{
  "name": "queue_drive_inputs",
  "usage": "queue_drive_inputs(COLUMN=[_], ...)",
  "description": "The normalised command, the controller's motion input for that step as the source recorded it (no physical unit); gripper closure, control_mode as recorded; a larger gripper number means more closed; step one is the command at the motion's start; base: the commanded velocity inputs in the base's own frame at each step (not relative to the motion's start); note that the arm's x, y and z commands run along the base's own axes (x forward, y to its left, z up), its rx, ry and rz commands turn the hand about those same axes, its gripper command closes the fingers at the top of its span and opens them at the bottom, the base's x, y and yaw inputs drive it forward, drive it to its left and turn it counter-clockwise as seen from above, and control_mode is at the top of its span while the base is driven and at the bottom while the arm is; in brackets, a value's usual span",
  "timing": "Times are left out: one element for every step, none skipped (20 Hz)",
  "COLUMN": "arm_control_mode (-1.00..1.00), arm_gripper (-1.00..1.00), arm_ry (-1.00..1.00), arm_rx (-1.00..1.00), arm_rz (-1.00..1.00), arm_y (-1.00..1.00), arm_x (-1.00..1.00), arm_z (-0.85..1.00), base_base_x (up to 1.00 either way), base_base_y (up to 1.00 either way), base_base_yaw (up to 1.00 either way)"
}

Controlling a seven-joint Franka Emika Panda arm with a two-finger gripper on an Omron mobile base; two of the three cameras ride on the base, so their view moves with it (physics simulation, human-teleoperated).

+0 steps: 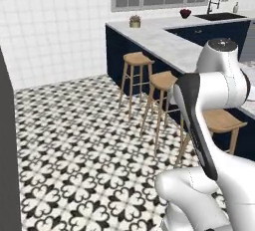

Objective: Start the toaster. Once the lever pops up, take the bread to the plate on the dining counter.

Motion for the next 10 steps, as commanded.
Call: queue_drive_inputs(arm_control_mode=[1.00, 1.00, 1.00, 1.00, 1.00, 1.00, 1.00, 1.00, 1.00, 1.00], arm_gripper=[1.00, 1.00, 1.00, 1.00, 1.00, 1.00, 1.00, 1.00, 1.00, 1.00], arm_ry=[0.00, 0.00, 0.00, 0.00, 0.00, 0.00, 0.00, 0.00, 0.00, 0.00], arm_rx=[0.00, 0.00, 0.00, 0.00, 0.00, 0.00, 0.00, 0.00, 0.00, 0.00], arm_rz=[0.00, 0.00, 0.00, 0.00, 0.00, 0.00, 0.00, 0.00, 0.00, 0.00], arm_y=[0.00, 0.00, 0.00, 0.00, 0.00, 0.00, 0.00, 0.00, 0.00, 0.00], arm_x=[0.00, 0.00, 0.00, 0.00, 0.00, 0.00, 0.00, 0.00, 0.00, 0.00], arm_z=[0.00, 0.00, 0.00, 0.00, 0.00, 0.00, 0.00, 0.00, 0.00, 0.00], base_base_x=[1.00, 1.00, 1.00, 0.97, 0.95, 0.92, 0.89, 0.86, 0.81, 0.80], base_base_y=[0.55, 0.54, 0.54, 0.54, 0.53, 0.51, 0.49, 0.46, 0.41, 0.39], base_base_yaw=[-0.53, -0.55, -0.55, -0.57, -0.57, -0.58, -0.59, -0.60, -0.62, -0.62])
